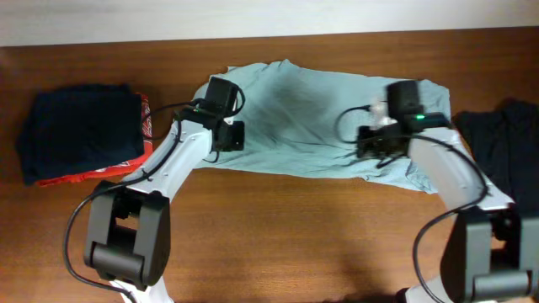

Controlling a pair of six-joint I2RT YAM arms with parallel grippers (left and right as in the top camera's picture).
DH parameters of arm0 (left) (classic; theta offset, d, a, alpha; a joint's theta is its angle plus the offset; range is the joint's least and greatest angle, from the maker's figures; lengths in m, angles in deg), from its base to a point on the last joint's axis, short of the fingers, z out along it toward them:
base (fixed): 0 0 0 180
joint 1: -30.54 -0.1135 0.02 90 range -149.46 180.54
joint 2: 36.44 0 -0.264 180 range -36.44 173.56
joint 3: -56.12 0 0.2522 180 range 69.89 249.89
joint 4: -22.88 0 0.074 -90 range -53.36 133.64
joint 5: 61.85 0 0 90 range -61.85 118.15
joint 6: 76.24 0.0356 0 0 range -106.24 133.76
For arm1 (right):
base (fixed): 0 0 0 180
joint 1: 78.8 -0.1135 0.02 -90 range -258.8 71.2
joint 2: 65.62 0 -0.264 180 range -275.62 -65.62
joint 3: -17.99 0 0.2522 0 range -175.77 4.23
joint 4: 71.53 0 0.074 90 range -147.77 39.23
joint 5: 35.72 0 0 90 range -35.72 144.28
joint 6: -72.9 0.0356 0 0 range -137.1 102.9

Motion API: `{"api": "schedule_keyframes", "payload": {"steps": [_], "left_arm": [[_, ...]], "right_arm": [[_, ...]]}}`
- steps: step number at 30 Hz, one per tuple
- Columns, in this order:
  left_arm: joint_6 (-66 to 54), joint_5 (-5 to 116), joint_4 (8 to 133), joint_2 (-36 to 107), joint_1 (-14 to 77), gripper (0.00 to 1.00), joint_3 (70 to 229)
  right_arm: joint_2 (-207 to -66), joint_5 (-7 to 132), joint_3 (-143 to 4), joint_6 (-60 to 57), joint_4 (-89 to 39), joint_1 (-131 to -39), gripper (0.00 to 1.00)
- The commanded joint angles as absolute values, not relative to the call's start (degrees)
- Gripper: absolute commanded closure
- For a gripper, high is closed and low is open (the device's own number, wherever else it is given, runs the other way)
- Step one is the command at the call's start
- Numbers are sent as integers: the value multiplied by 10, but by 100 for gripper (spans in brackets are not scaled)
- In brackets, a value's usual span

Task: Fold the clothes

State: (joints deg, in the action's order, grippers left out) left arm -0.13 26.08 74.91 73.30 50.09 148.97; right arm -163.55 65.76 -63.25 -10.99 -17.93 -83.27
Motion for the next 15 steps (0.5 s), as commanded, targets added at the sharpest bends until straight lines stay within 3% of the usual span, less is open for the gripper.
{"api": "schedule_keyframes", "payload": {"steps": [1, 15], "left_arm": [[2, 269, 748, 737, 502, 99, 1495], [2, 251, 748, 737, 502, 99, 1495]], "right_arm": [[-1676, 651, -631, -140, -211, -880, 96], [-1736, 676, -631, -177, -233, -935, 96]]}}
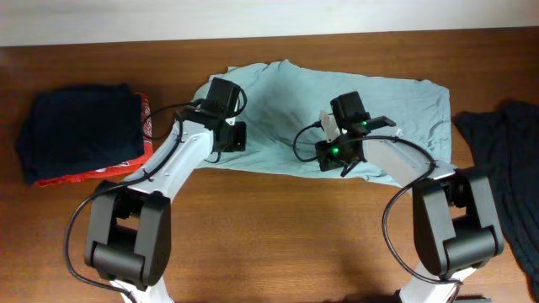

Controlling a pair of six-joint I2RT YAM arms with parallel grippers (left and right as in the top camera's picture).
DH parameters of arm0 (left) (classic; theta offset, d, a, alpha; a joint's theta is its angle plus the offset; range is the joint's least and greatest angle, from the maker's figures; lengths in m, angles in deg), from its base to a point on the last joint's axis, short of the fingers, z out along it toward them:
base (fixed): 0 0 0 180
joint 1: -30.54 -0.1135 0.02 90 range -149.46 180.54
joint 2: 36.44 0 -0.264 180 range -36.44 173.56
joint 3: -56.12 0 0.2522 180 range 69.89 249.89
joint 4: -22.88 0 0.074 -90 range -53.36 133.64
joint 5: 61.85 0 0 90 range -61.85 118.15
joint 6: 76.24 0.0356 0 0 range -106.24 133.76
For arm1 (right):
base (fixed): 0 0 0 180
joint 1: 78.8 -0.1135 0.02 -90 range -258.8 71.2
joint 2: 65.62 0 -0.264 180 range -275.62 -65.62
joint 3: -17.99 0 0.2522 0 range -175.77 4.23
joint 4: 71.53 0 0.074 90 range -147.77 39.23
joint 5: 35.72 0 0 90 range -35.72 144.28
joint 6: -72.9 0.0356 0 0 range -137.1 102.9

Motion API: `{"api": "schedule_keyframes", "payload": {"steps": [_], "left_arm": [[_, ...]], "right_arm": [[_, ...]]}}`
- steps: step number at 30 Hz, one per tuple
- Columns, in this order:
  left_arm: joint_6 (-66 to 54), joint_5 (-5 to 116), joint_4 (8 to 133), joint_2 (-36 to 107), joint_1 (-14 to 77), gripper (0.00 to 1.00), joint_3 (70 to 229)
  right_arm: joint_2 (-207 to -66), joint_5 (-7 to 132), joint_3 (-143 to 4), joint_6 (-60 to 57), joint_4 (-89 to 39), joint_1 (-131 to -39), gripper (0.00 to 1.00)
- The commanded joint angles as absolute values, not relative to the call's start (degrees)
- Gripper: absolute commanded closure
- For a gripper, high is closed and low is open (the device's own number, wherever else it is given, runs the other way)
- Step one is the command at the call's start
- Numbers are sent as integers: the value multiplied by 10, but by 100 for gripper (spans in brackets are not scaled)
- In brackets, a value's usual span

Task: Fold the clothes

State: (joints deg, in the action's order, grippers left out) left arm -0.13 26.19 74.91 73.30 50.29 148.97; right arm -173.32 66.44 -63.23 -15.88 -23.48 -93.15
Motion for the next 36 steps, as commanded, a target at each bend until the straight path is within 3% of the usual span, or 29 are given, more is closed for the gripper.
{"api": "schedule_keyframes", "payload": {"steps": [1, 25, 34, 36], "left_arm": [[2, 252, 748, 737, 502, 99, 1495], [2, 251, 748, 737, 502, 99, 1495], [22, 223, 758, 734, 501, 99, 1519], [28, 223, 781, 733, 501, 99, 1538]], "right_arm": [[-1738, 676, -631, -181, -233, -935, 96], [-1757, 624, -638, -151, -329, -898, 96], [-1757, 630, -800, -154, -143, -852, 96], [-1757, 630, -860, -154, -57, -844, 90]]}}
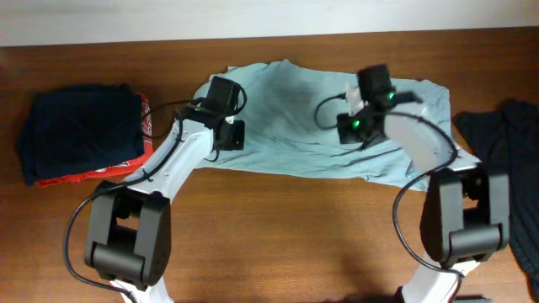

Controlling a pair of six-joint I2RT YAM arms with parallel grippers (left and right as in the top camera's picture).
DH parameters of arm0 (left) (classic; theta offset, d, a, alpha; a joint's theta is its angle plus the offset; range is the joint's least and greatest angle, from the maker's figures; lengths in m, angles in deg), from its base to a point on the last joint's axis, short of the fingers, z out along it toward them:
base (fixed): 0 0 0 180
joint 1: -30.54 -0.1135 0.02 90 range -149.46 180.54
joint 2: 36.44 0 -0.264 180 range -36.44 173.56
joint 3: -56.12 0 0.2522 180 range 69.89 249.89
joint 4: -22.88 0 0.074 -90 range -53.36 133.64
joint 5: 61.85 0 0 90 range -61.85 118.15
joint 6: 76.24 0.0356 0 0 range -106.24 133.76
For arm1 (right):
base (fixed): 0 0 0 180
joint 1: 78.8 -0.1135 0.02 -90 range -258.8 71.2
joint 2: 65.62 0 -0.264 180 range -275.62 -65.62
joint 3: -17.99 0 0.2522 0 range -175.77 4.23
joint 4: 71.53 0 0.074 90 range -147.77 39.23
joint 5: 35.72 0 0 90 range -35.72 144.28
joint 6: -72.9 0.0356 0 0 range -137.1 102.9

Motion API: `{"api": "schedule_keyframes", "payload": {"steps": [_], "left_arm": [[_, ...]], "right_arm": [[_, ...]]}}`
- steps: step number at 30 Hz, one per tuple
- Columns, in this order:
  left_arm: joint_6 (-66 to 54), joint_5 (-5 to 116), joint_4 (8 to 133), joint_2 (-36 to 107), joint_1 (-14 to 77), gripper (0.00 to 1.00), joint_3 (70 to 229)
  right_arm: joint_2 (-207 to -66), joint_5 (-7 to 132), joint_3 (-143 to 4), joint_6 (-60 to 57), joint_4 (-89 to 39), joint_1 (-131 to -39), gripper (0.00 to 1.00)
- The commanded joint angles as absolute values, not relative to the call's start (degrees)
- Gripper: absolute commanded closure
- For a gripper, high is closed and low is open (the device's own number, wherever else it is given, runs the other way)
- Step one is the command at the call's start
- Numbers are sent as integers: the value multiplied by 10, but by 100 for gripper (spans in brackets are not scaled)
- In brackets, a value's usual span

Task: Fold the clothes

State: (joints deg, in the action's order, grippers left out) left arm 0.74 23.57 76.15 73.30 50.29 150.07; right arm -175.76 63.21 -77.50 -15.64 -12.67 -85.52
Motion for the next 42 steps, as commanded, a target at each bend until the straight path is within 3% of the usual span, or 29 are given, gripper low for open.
{"api": "schedule_keyframes", "payload": {"steps": [1, 5, 10, 20, 35, 42], "left_arm": [[31, 223, 790, 733, 501, 99, 1545], [32, 224, 834, 733, 500, 95, 1564], [32, 228, 878, 734, 500, 95, 1562], [31, 227, 861, 814, 500, 99, 1562], [1, 177, 854, 869, 495, 99, 1562], [1, 174, 862, 869, 495, 99, 1562]], "right_arm": [[-1757, 630, -885, -153, -18, -840, 86], [-1757, 630, -961, -151, 141, -815, 70], [-1757, 629, -931, -134, 201, -775, 68], [-1757, 637, -786, -104, 102, -706, 68], [-1757, 577, -628, -58, -79, -700, 68], [-1757, 525, -612, -39, -84, -700, 66]]}}
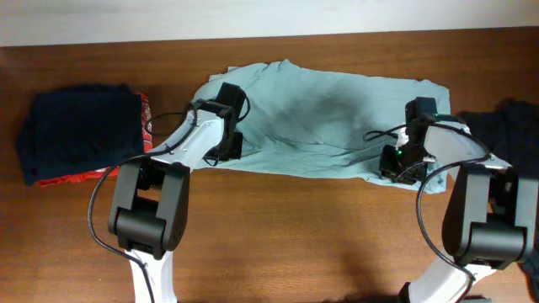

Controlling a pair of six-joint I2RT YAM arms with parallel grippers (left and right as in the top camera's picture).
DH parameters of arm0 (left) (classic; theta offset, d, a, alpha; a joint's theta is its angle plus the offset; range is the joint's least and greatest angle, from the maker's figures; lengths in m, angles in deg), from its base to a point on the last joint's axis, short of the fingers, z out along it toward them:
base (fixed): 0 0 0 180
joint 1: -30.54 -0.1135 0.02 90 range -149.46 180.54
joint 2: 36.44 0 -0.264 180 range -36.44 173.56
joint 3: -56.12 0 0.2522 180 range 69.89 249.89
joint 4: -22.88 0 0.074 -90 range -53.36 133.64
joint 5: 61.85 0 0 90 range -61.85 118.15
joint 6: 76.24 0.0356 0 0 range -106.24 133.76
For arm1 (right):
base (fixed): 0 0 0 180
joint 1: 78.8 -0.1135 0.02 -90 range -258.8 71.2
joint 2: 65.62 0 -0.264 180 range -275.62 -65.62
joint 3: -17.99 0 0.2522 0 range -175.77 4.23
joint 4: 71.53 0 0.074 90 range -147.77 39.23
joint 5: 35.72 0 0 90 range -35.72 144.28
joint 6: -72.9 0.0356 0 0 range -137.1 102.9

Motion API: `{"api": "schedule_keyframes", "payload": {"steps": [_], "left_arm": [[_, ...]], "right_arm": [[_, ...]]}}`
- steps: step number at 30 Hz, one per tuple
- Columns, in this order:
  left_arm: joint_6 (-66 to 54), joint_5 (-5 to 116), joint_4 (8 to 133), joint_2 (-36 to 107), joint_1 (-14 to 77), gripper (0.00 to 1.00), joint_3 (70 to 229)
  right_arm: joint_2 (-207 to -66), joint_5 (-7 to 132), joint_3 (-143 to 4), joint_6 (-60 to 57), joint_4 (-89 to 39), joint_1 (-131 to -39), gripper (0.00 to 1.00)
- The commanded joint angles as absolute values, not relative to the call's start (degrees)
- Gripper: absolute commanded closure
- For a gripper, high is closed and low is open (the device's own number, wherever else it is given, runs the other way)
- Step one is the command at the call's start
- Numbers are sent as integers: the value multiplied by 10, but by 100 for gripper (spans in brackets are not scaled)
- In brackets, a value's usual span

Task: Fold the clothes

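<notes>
A light teal garment (320, 118) lies spread flat across the back half of the wooden table, wrinkled along its lower right. My left gripper (229, 148) rests on the garment's lower left edge, pointing down at the cloth. At the lower right hem sits my right gripper (399, 165), also down on the cloth. Each wrist body hides its fingers from above, so neither grip can be judged.
A stack of folded dark clothes (80, 135) on something red (93, 175) sits at the far left. A crumpled dark garment (505, 130) lies at the right edge. Bare wooden table (295, 236) runs along the front.
My right gripper has moved from the upper right part of the garment to its lower right hem. The left arm has shifted its pose slightly, and its gripper is still at the lower left edge.
My left gripper stayed at the garment's lower left edge at every moment. The right gripper was first at the right side of the cloth, then at the lower middle, then upper right, and now sits at the lower right hem. The garment's outline has hardly changed.
</notes>
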State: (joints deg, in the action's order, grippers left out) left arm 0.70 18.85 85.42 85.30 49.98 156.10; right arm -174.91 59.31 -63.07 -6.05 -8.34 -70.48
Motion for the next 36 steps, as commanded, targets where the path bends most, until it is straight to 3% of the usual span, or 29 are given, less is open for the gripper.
{"api": "schedule_keyframes", "payload": {"steps": [1, 11, 25, 32, 36], "left_arm": [[1, 168, 867, 869, 495, 99, 1562], [-21, 148, 885, 869, 491, 99, 1562], [-104, 163, 959, 869, 429, 99, 1562], [-105, 178, 968, 868, 426, 99, 1562], [-124, 182, 1000, 860, 423, 99, 1562]], "right_arm": [[-1757, 505, -612, -30, -78, -698, 64], [-1757, 513, -612, -32, -49, -629, 61], [-1756, 576, -616, -33, -29, -627, 62], [-1735, 647, -718, -79, 22, -628, 44], [-1721, 655, -849, -97, 110, -634, 34]]}}
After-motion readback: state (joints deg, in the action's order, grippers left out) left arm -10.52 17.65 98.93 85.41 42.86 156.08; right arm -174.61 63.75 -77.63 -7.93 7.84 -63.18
